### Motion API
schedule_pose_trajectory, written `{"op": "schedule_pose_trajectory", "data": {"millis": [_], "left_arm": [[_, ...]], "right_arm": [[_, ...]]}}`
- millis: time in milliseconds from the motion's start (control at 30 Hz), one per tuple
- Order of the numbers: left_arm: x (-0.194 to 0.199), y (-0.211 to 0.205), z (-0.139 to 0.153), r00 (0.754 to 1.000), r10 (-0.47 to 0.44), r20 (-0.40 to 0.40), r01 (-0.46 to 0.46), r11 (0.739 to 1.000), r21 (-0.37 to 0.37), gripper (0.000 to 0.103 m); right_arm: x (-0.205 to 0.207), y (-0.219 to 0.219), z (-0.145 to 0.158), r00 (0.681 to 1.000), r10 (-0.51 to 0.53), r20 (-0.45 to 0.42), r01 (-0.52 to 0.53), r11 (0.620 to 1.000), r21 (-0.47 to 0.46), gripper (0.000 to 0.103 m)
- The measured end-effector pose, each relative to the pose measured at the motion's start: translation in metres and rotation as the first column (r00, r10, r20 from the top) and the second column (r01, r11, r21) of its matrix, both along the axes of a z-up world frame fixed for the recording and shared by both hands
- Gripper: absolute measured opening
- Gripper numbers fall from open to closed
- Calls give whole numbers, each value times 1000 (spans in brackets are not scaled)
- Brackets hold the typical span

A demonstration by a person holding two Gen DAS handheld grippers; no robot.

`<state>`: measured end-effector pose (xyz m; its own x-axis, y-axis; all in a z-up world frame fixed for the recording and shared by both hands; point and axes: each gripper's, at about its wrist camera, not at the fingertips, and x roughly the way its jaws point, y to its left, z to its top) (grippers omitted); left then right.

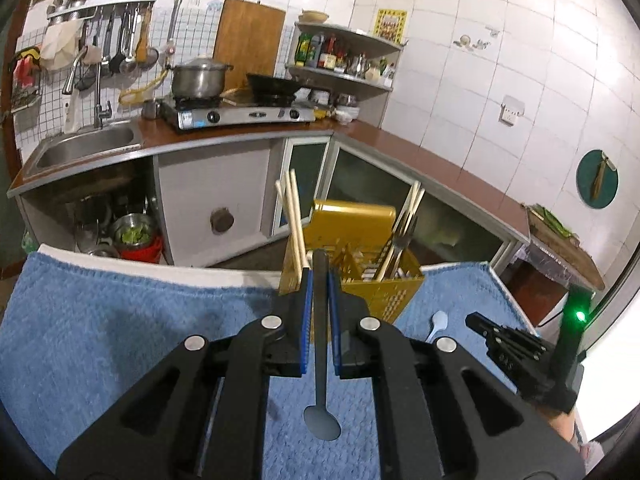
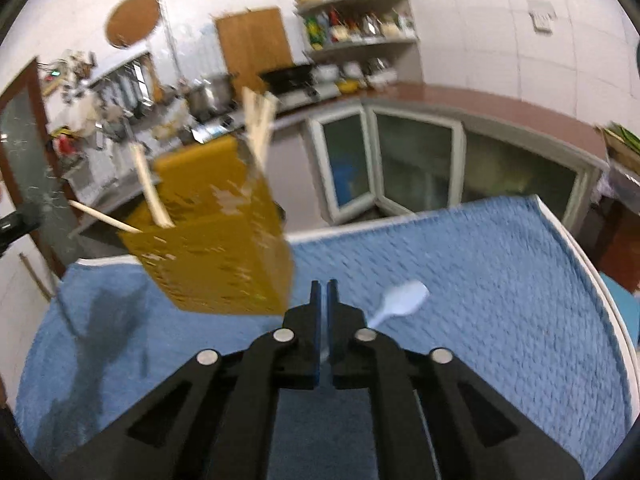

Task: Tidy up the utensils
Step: 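Lift both held spoons up toward the yellow holder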

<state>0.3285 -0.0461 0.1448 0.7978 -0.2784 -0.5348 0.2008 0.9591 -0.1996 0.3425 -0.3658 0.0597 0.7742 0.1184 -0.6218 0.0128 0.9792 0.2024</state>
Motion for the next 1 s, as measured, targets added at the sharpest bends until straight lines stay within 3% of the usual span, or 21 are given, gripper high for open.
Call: {"op": "schedule_pose_trajectory", "data": {"millis": [200,233,267,300,600,800,900,1000], "left_arm": [[11,3,-14,999,-5,-33,6,999,38,6],[14,5,-16,999,-4,-39,6,999,39,6],[17,6,-18,999,-4,-45,6,999,42,6],[21,7,-21,999,-2,-51,5,999,48,6],[50,17,-37,997,11,-73,-8,999,35,2],[57,18,-40,997,5,-74,-3,1000,27,1],[57,17,-41,997,2,-72,0,1000,29,1],[54,14,-39,998,-2,-65,5,999,36,1]], "right_arm": [[34,-16,-37,982,-95,-163,96,995,-5,6],[38,-19,-40,979,-105,-176,106,994,-5,15],[46,-20,-46,971,-121,-205,123,992,-1,42],[50,-22,-50,965,-135,-223,140,990,5,52],[79,-27,-70,909,-271,-318,267,962,-55,51],[100,-29,-80,889,-277,-363,287,958,-30,51],[105,-27,-82,885,-300,-355,297,953,-65,37],[105,-29,-80,893,-288,-347,288,956,-53,37]]}}
